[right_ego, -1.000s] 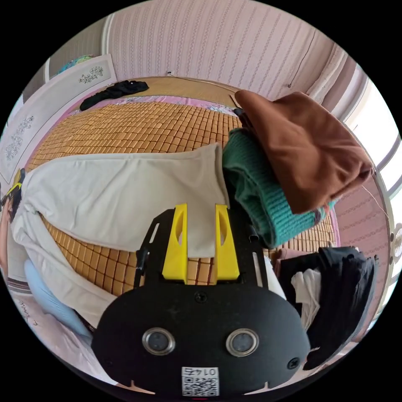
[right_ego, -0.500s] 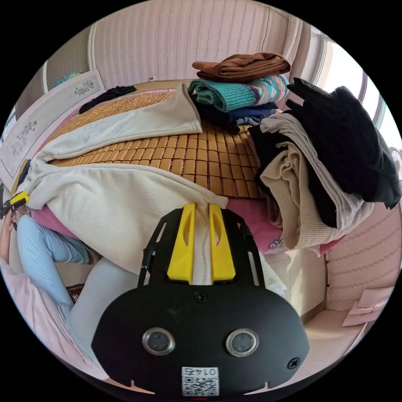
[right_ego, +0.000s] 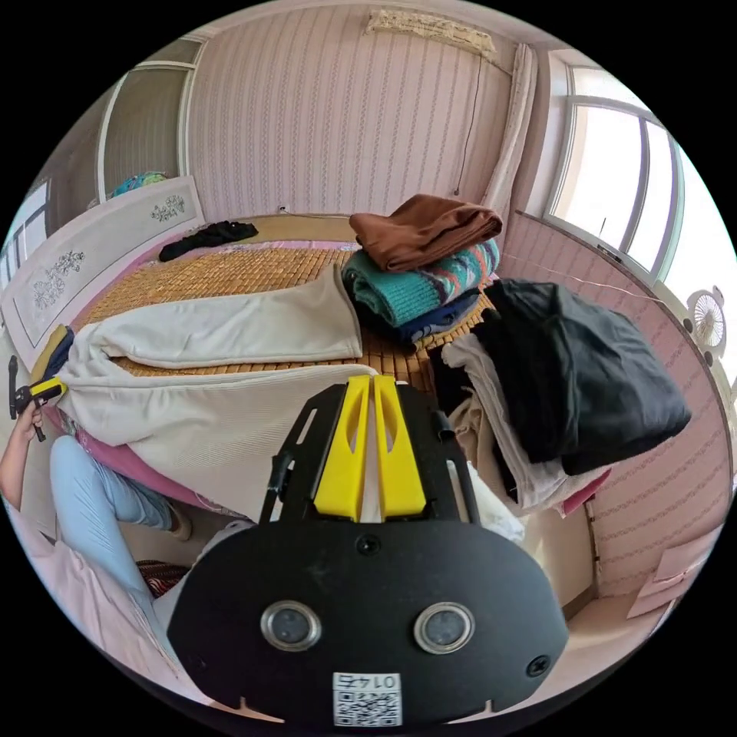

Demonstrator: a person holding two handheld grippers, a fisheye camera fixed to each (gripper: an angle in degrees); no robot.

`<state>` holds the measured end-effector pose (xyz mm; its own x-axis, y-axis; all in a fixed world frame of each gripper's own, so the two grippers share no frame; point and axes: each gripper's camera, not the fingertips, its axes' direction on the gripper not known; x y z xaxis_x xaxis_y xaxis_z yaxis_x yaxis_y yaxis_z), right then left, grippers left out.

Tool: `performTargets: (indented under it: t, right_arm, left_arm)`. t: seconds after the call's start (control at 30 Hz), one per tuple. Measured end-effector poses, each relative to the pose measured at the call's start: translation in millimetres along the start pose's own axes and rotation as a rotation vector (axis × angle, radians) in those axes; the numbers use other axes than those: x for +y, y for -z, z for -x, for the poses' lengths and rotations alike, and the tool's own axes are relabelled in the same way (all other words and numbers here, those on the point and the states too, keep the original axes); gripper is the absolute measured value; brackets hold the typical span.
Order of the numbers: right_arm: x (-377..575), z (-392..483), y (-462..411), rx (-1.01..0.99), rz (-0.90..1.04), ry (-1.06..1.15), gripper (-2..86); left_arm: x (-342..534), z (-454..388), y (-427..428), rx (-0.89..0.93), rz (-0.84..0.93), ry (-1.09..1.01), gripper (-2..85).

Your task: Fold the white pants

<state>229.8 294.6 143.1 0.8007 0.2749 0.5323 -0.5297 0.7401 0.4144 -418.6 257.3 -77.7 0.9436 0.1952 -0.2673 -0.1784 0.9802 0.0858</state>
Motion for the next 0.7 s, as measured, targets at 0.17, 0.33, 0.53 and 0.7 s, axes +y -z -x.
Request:
performTargets:
  t: [0.17,0.33,0.53,0.7]
  right_arm:
    - [-27.5,-11.5,73.5,-0.019,-0.282,-0.015,0.1]
    - [39.9,-28.9,65.5,-0.027,-0.211,-0.108,0.2]
    - [143.4,-37.7,-27.7,-0.096,0.193,-0.343,0.5]
    - [139.7,-34.4,-35.8,-0.109,0.225,-0.391,1.7]
  left_arm:
    - [4.9,30.7,72.3,0.023,-0.225,0.025,3.0]
    - [72.3,27.9,64.6,0.178,-0.126,-0.060,4.1]
    - [136.0,38.5,15.2,0.249,0.025,0.071,4.9]
    - [151.8,74.2,22.7,0.342,0.000,0.156,6.4]
